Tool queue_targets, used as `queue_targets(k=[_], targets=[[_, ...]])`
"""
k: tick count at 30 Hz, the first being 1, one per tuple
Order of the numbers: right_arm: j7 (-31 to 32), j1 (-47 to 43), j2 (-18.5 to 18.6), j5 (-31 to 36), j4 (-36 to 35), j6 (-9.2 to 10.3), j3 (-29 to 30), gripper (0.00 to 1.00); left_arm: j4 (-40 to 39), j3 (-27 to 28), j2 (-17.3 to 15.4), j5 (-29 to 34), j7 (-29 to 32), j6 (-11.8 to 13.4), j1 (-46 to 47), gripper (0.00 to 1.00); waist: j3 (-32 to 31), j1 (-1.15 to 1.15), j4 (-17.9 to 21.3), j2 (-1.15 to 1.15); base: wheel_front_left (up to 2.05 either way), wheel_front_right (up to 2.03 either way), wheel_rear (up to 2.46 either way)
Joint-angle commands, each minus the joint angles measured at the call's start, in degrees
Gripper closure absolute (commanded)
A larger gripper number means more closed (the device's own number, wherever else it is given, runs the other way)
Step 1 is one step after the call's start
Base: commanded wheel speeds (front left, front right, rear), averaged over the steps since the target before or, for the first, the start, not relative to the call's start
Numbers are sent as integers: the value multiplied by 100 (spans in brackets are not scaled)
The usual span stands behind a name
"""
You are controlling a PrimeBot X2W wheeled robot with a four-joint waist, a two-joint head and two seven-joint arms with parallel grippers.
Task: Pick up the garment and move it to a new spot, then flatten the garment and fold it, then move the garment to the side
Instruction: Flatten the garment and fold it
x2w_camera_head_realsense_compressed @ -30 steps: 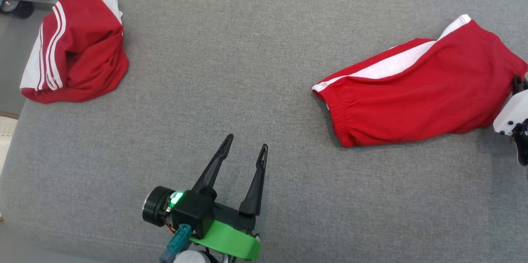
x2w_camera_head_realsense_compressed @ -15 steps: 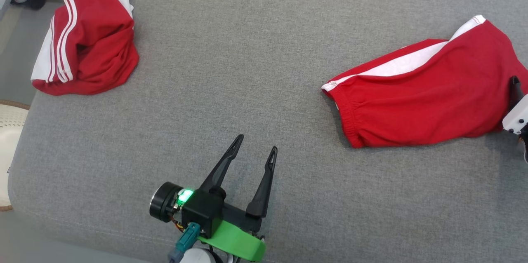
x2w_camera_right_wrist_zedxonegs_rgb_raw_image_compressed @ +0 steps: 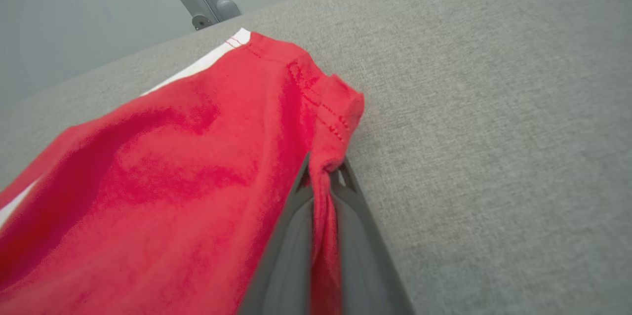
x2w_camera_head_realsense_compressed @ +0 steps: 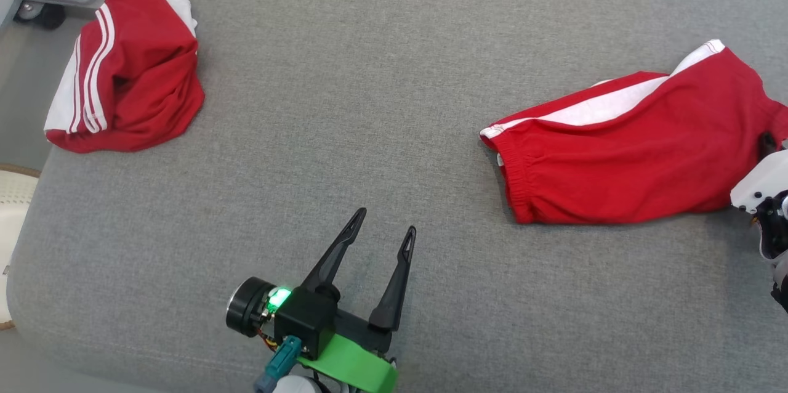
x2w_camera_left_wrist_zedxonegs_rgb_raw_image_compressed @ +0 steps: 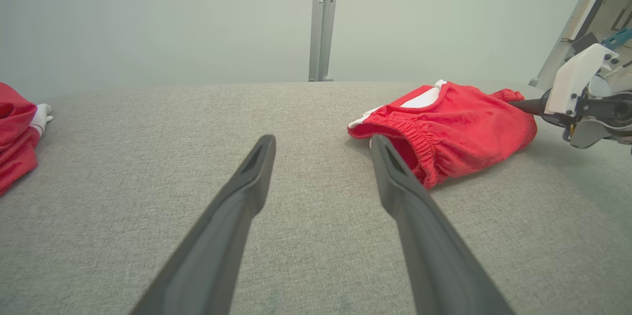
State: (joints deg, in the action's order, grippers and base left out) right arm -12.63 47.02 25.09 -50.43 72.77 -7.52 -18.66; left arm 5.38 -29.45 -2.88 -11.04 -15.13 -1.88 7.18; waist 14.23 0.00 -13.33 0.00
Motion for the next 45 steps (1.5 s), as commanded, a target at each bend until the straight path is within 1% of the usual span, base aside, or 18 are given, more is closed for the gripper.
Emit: queue_targets(k=[1, 3, 5, 7, 9, 10, 11, 15, 18, 21, 25, 30, 34, 40, 43, 45], targets=[[-112, -137, 25, -90, -66, 6, 61, 100, -23, 36, -3, -24, -1, 29, -65, 0, -108, 0, 170, 0, 0, 0, 0], [-211, -315, -33, -181, -236, 6, 179, 100, -35, 65, -4, -44, -1, 45, -103, 0, -149, 0, 305, 0, 0, 0, 0], [-255, -544, -3, -208, -431, 7, 312, 100, -36, 72, -3, -30, -1, 32, -132, 0, -187, 0, 439, 0, 0, 0, 0], [-260, -743, 118, -173, -779, 6, 659, 100, -44, 81, -4, -23, -1, 27, -142, 0, -194, 0, 565, 0, 0, 0, 0], [-257, -1109, 132, 65, -1126, 6, 1094, 100, -44, 69, -4, -10, -1, 17, -127, 0, -217, 0, 669, 0, 0, 0, 0], [-257, -1109, 132, 65, -1126, 6, 1094, 100, -44, 69, -4, -10, -1, 17, -127, 0, -217, 0, 669, 0, 0, 0, 0], [-254, -1296, 92, 194, -1307, 6, 1344, 100, -42, 74, -5, 0, -1, 20, -119, 0, -233, 0, 713, 0, 0, 0, 0], [-256, -1951, -249, 837, -1953, 5, 2349, 100, -22, 121, -6, 10, -1, 45, -143, 0, -319, 0, 847, 0, 0, 0, 0], [-257, -2322, -562, 1308, -2319, 6, 2837, 100, -11, 156, -5, 20, -1, 30, -195, 0, -385, 0, 919, 0, 0, 0, 0], [-258, -2515, -822, 1735, -2663, 5, 3181, 100, -2, 177, -5, 31, -1, 0, -222, 0, -439, 0, 971, 0, 0, 0, 0], [-257, -2636, -1057, 2188, -3203, 5, 3347, 100, 16, 167, -5, 21, -1, -18, -237, 0, -482, 0, 997, 0, 0, 0, 0], [-257, -2746, -1245, 2446, -3926, 6, 3169, 100, 32, 140, -5, -22, -1, -19, -240, 0, -522, 0, 977, 0, 0, 0, 0], [-258, -2721, -1354, 2587, -4299, 5, 2765, 100, 56, 108, -5, -55, -1, -15, -270, 0, -571, 0, 943, 0, 0, 0, 0], [-259, -2516, -1498, 2663, -4599, 5, 1908, 100, 80, 79, -5, -105, -1, -12, -252, 0, -587, 0, 864, 0, 0, 0, 0], [-258, -2438, -1546, 2627, -4607, 5, 1384, 100, 98, 72, -5, -66, -1, -18, -254, 0, -567, 0, 819, 0, 0, 0, 0], [-258, -2410, -1508, 2590, -4524, 5, 990, 100, 107, 65, -5, -70, -1, -34, -247, 0, -549, 0, 776, 0, 0, 0, 0]])
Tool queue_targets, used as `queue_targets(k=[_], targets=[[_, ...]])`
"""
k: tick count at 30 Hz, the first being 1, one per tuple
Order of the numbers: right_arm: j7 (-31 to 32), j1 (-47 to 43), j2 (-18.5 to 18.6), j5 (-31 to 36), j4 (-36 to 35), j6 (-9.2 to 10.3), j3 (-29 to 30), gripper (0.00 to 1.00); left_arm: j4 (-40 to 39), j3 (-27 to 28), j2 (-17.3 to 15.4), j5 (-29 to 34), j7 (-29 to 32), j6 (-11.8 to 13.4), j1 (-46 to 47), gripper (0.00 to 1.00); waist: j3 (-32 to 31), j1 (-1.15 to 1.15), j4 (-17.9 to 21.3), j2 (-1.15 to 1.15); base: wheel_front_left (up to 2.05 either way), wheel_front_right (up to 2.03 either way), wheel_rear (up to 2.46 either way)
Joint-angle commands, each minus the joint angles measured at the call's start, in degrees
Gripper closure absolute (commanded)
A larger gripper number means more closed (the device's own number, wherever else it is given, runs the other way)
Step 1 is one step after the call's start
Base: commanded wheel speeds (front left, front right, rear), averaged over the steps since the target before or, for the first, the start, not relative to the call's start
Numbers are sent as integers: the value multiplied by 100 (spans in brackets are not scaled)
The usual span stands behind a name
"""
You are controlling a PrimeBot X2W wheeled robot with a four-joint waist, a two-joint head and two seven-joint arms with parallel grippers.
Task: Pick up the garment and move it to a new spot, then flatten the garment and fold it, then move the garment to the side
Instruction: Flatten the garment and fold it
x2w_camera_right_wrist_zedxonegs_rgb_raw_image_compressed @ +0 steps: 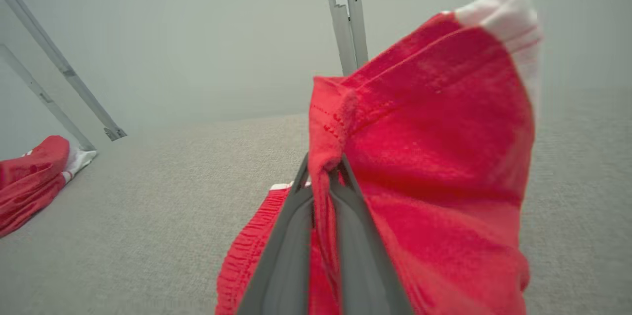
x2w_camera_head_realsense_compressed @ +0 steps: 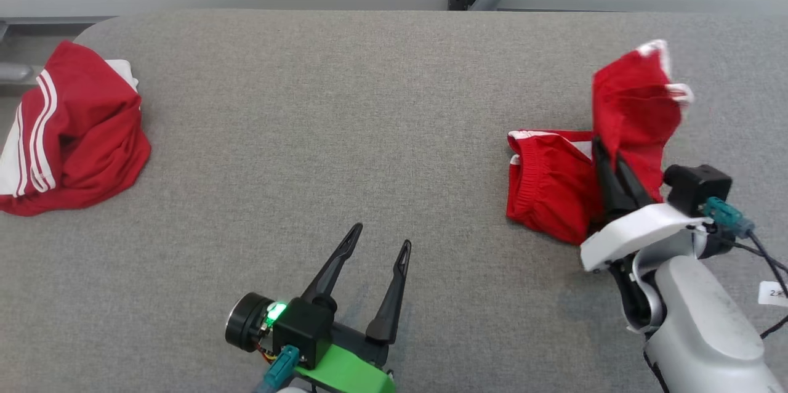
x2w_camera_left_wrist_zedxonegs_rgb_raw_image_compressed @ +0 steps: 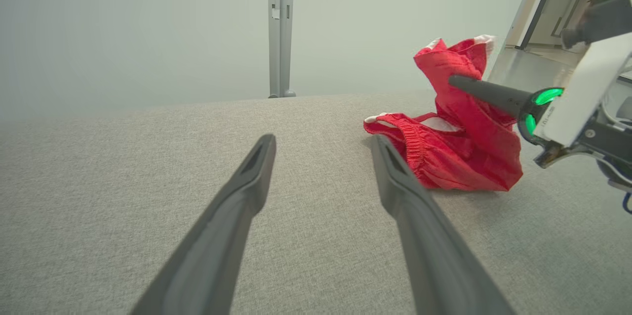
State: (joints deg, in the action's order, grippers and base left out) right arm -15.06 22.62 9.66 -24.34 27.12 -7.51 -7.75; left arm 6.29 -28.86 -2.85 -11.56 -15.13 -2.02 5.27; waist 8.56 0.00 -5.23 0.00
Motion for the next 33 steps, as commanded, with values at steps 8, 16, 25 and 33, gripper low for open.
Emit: queue_targets(k=[8, 16, 25, 33], targets=[[184, -53, 446, -559, 319, 5, -1479, 89, -1, 20, -9, -85, -1, 28, -95, 0, 47, 0, -124, 0, 0, 0, 0], [124, -50, 707, -983, 272, 5, -1920, 0, 1, 22, -9, -107, -1, 40, -117, 0, 20, 0, -38, 0, 0, 0, 0], [24, -376, 860, -1923, -586, 4, -2838, 0, 51, 138, -9, -35, -1, 5, -224, 0, -135, 0, 154, 0, 0, 0, 0], [-13, -700, 1143, -1772, -1134, 4, -2517, 0, 42, 289, -9, -39, -1, 65, -384, 0, -400, 0, 387, 0, 0, 0, 0]])
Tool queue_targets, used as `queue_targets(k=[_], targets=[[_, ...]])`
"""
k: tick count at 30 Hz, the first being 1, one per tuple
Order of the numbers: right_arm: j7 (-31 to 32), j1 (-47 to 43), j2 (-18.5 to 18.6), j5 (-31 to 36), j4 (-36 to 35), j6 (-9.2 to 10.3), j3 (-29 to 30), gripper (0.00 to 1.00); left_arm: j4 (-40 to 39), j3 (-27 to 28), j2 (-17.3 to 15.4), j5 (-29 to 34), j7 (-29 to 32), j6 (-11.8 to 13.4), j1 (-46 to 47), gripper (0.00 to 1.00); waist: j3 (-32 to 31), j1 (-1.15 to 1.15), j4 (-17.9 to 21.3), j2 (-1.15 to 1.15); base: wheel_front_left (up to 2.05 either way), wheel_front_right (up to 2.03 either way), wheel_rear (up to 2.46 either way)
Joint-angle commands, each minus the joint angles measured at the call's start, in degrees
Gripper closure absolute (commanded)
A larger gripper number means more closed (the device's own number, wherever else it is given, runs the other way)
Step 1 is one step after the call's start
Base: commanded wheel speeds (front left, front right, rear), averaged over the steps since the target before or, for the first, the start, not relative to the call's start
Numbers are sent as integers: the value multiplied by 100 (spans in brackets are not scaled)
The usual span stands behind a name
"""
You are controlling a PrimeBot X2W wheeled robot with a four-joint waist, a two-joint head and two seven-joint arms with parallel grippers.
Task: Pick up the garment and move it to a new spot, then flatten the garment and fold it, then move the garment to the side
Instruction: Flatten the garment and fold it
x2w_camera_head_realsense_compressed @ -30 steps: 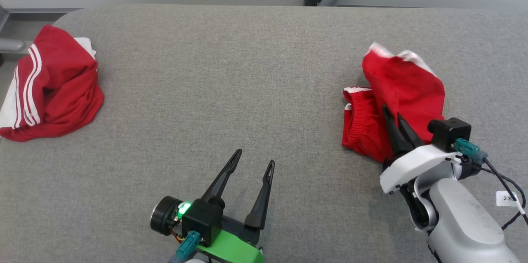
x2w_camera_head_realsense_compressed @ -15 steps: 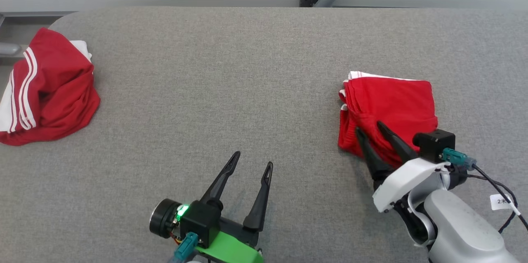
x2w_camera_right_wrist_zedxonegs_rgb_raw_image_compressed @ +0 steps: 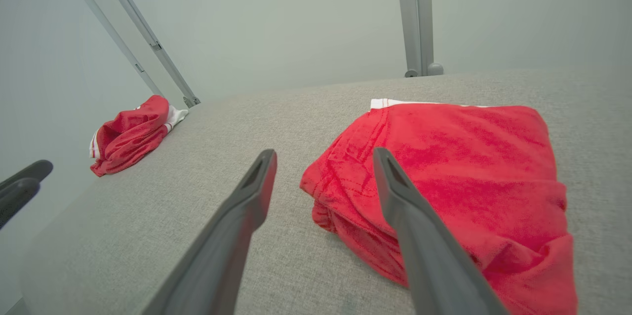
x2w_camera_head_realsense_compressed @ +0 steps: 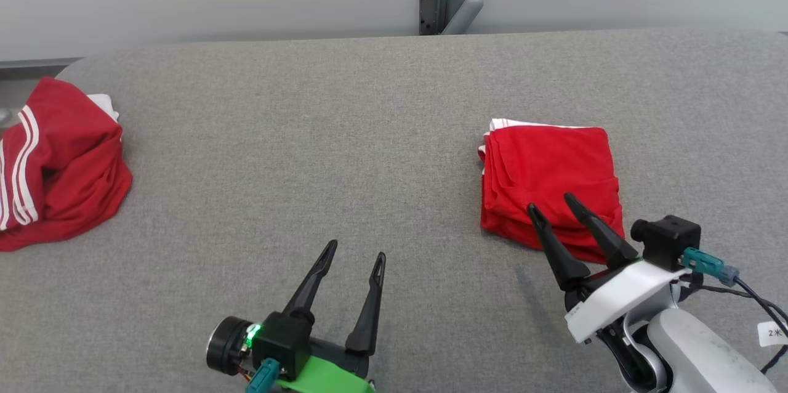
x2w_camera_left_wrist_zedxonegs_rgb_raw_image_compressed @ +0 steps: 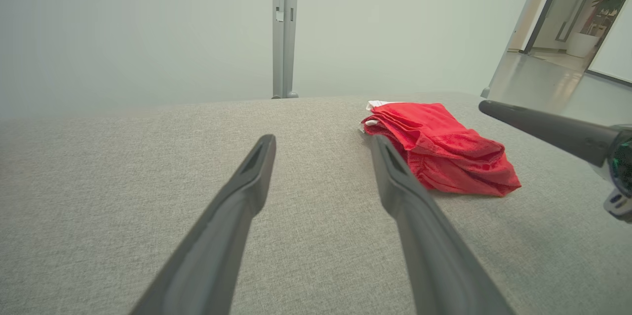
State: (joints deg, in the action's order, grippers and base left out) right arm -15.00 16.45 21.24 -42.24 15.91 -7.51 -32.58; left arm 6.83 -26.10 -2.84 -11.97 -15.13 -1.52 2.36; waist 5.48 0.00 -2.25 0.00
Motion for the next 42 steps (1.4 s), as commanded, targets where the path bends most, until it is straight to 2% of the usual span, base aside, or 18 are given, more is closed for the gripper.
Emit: queue_targets(k=[1, 4, 5, 10, 15, 25, 26, 27, 28, 35, 42], targets=[[-19, -193, -83, 196, -52, 4, 197, 0, -28, 52, -11, -14, -1, 36, -126, 0, -132, 0, 123, 0, 0, 0, 0], [-18, -473, -254, 867, -168, 4, 848, 0, -43, 187, -11, -18, -1, 113, -198, 0, -241, 0, 196, 0, 0, 0, 0], [-19, -685, -436, 1307, -246, 4, 1273, 0, -50, 293, -11, -24, -1, 185, -265, 0, -317, 0, 232, 0, 0, 0, 0], [-19, -1227, -826, 2202, -414, 3, 2039, 0, -153, 586, -11, -62, -1, 389, -460, 0, -487, 0, 305, 0, 0, 0, 0], [-21, -1641, -1020, 2815, -526, 3, 2372, 0, -224, 769, -11, 77, -1, 438, -670, 0, -575, 0, 332, 0, 0, 0, 0], [-21, -1895, -1188, 2991, -585, 3, 2563, 0, -243, 836, -11, 217, -1, 421, -890, 0, -612, 0, 299, 0, 0, 0, 0], [-21, -1853, -1160, 3026, -556, 3, 2542, 3, -237, 822, -11, 226, -1, 410, -876, 0, -600, 0, 277, 0, 0, 0, 0], [-21, -1793, -1147, 3039, -515, 3, 2525, 65, -232, 807, -11, 232, -1, 402, -853, 0, -583, 0, 252, 0, 0, 0, 0], [-21, -1723, -1141, 3038, -470, 3, 2528, 100, -226, 793, -11, 237, -1, 394, -824, 0, -565, 0, 225, 0, 0, 0, 0], [-20, -919, -998, 3106, 302, 3, 2523, 100, -119, 628, -11, 293, -1, 323, -677, 0, -347, 0, -26, 0, 0, 0, 0], [-21, 202, -756, 2951, 1912, 4, 2096, 100, -16, 508, -11, 249, -1, 288, -537, 0, -116, 0, -244, 0, 0, 0, 0]])
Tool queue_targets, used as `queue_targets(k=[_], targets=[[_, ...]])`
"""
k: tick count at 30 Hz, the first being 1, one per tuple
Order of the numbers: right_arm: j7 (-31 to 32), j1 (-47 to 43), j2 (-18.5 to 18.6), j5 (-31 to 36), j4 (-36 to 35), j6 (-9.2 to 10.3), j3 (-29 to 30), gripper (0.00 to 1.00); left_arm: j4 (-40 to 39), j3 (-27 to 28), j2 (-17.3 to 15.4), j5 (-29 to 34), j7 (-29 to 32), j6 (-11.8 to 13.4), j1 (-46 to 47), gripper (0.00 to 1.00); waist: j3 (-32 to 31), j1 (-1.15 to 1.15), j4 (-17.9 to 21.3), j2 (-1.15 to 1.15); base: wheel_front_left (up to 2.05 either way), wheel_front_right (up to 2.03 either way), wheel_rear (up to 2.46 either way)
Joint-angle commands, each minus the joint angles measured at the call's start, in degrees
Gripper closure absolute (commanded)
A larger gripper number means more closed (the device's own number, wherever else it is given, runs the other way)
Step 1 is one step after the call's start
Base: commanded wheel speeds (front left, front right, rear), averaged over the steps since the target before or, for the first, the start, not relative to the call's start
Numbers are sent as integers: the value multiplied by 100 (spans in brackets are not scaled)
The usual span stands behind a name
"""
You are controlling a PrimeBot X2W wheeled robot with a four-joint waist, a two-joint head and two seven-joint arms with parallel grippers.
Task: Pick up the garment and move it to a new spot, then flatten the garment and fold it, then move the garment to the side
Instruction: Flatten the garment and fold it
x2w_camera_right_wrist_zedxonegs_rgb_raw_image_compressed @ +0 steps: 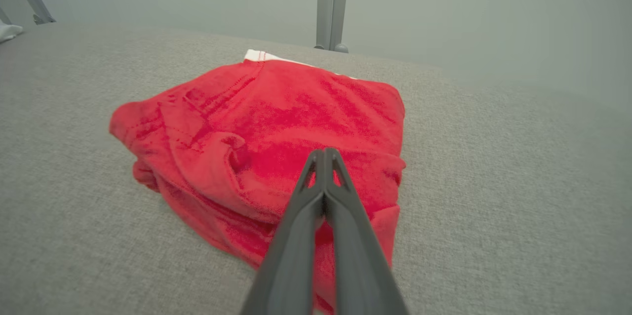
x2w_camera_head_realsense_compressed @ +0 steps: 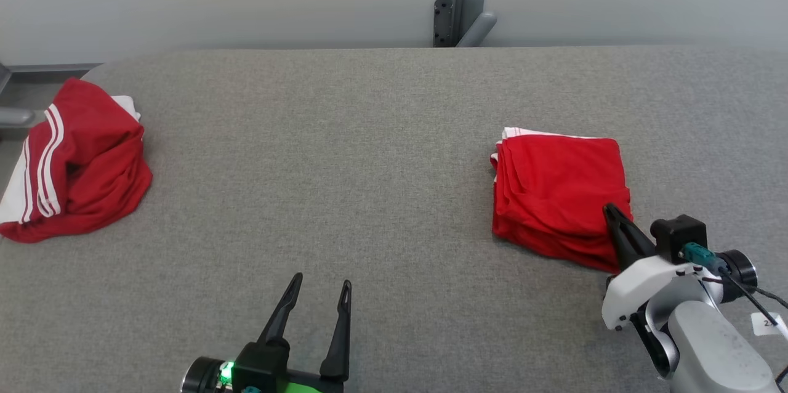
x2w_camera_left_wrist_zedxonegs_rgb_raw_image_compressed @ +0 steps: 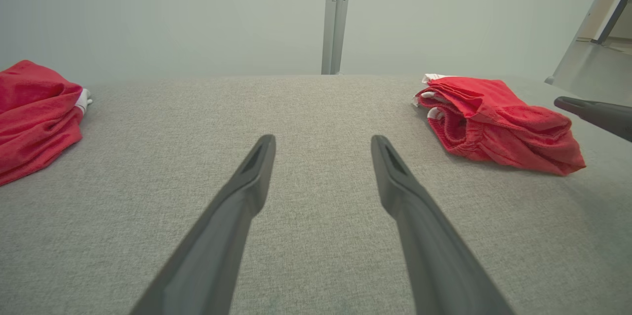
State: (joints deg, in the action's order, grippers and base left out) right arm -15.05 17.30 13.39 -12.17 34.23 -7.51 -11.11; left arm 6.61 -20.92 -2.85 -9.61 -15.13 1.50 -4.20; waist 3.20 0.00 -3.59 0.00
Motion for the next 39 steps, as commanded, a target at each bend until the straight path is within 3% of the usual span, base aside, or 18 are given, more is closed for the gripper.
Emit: queue_targets(k=[1, 6, 11, 25, 26, 27, 28, 39], targets=[[-9, 250, 31, -138, 284, 4, -176, 100, 18, -22, -9, 0, -1, -12, 138, 0, 133, 0, -137, 0, 0, 0, 0], [56, 748, 93, -458, 999, 4, -798, 100, 48, -69, -10, -51, -1, 27, 204, 0, 178, 0, -245, 0, 0, 0, 0], [67, 884, 59, -880, 1211, 4, -1443, 100, 47, -56, -9, -71, -1, 56, 202, 0, 145, 0, -282, 0, 0, 0, 0], [-14, 447, 160, -1852, 207, 4, -2975, 100, 49, -3, -10, -79, -1, 77, 56, 0, -75, 0, -170, 0, 0, 0, 0], [-13, 403, 187, -1914, 74, 4, -3001, 88, 54, 11, -10, -85, -1, 79, 37, 0, -104, 0, -149, 0, 0, 0, 0], [-15, 354, 212, -1987, -63, 4, -2941, 53, 57, 30, -9, -92, -1, 82, 17, 0, -133, 0, -124, 0, 0, 0, 0], [-16, 309, 240, -2019, -196, 4, -2802, 0, 56, 48, -9, -100, -1, 90, 4, 0, -158, 0, -95, 0, 0, 0, 0], [-15, -787, 64, -1062, -1579, 4, -576, 0, -37, 318, -10, -355, -1, 199, 9, 0, -309, 0, 331, 0, 0, 0, 0]])
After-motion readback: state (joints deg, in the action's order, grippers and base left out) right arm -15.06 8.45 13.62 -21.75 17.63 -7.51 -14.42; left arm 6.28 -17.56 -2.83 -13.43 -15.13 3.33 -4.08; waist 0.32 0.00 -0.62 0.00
